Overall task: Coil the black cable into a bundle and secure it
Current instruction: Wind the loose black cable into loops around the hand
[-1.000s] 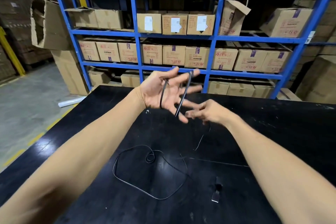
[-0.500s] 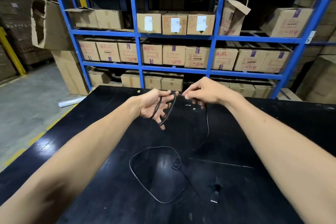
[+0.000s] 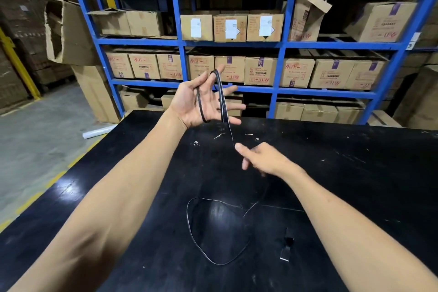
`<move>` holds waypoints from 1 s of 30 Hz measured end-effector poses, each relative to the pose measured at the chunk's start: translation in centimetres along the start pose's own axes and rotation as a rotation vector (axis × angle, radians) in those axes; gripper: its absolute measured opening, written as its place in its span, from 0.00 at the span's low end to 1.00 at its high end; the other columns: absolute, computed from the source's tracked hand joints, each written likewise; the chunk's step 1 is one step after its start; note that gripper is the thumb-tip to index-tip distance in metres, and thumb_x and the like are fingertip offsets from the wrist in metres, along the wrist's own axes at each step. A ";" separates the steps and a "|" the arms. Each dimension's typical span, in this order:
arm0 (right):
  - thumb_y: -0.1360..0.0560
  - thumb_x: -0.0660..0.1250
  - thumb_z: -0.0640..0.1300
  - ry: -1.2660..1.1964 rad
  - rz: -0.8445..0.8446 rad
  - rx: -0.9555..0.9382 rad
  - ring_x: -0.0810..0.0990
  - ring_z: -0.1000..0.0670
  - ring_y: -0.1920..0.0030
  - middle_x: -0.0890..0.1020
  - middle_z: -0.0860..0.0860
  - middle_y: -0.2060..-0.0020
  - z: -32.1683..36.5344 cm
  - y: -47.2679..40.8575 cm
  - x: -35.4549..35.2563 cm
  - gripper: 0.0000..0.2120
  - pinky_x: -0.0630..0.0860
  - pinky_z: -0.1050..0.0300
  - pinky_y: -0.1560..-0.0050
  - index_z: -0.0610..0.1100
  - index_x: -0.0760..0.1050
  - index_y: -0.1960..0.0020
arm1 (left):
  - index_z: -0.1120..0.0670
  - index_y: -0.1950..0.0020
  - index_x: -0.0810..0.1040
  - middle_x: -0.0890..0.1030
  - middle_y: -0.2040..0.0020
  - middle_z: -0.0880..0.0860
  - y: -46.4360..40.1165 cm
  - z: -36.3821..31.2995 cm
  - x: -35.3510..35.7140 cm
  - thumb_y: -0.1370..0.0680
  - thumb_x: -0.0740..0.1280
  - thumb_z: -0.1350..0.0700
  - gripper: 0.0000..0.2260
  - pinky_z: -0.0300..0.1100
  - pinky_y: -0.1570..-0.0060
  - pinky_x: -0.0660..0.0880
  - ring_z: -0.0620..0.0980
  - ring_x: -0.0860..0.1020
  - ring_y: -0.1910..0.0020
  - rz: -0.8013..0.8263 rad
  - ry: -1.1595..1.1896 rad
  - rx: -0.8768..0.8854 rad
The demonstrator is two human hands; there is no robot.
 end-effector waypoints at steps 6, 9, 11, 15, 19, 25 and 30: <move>0.28 0.61 0.75 0.189 -0.176 0.054 0.75 0.47 0.75 0.81 0.44 0.74 1.5 -2.2 -6.5 0.36 0.74 0.54 0.61 0.42 0.78 0.69 | 0.34 0.23 0.56 0.53 0.19 0.51 1.3 4.3 1.5 0.17 0.45 0.41 0.21 0.81 0.37 0.49 0.75 0.52 0.25 0.212 -0.196 -0.493; 0.19 0.56 0.67 0.256 -0.014 0.063 0.74 0.49 0.73 0.81 0.45 0.73 3.1 -2.0 -8.6 0.35 0.79 0.55 0.61 0.41 0.86 0.64 | 0.35 0.24 0.61 0.58 0.20 0.44 1.5 6.8 0.8 0.17 0.49 0.42 0.20 0.79 0.34 0.47 0.72 0.53 0.24 0.136 -0.299 -0.729; 0.17 0.56 0.61 0.246 0.020 0.050 0.72 0.51 0.74 0.78 0.49 0.76 4.1 -1.8 -9.4 0.32 0.79 0.56 0.64 0.39 0.86 0.61 | 0.36 0.25 0.63 0.59 0.21 0.40 1.5 7.5 0.3 0.17 0.51 0.42 0.20 0.78 0.33 0.48 0.69 0.54 0.23 0.104 -0.369 -0.793; 0.18 0.64 0.50 0.157 -0.051 0.024 0.71 0.52 0.73 0.78 0.50 0.74 4.5 -2.2 -10.9 0.20 0.77 0.59 0.68 0.39 0.86 0.58 | 0.39 0.24 0.63 0.56 0.22 0.36 1.4 7.5 -0.4 0.17 0.52 0.44 0.21 0.78 0.33 0.45 0.64 0.53 0.22 0.123 -0.341 -0.774; 0.21 0.68 0.43 0.127 -0.066 -0.012 0.73 0.50 0.66 0.78 0.48 0.66 4.4 -2.0 -11.8 0.12 0.76 0.59 0.66 0.40 0.85 0.59 | 0.39 0.24 0.63 0.60 0.23 0.35 1.1 7.1 -0.4 0.18 0.54 0.44 0.21 0.79 0.34 0.46 0.62 0.55 0.22 0.138 -0.328 -0.745; 0.19 0.65 0.42 -0.009 -0.049 -0.076 0.70 0.53 0.71 0.78 0.48 0.67 5.9 -1.3 -11.4 0.13 0.73 0.59 0.69 0.39 0.87 0.51 | 0.42 0.38 0.78 0.76 0.37 0.42 -0.3 7.1 -3.2 0.19 0.55 0.42 0.16 0.72 0.45 0.67 0.64 0.67 0.31 -0.208 -0.444 -0.632; 0.17 0.63 0.45 -0.209 0.042 -0.086 0.68 0.54 0.74 0.75 0.51 0.70 5.0 0.2 -7.3 0.13 0.72 0.59 0.70 0.44 0.86 0.47 | 0.46 0.49 0.81 0.74 0.48 0.50 -0.3 3.0 -6.5 0.18 0.54 0.45 0.16 0.83 0.47 0.62 0.67 0.74 0.42 -0.470 -0.188 -0.159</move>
Point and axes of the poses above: each hand's wrist, its own y-axis away from the middle knuckle, its own x-axis out of the palm, z = x × y, the point moved 3 cm from there along -y, towards the middle knuckle
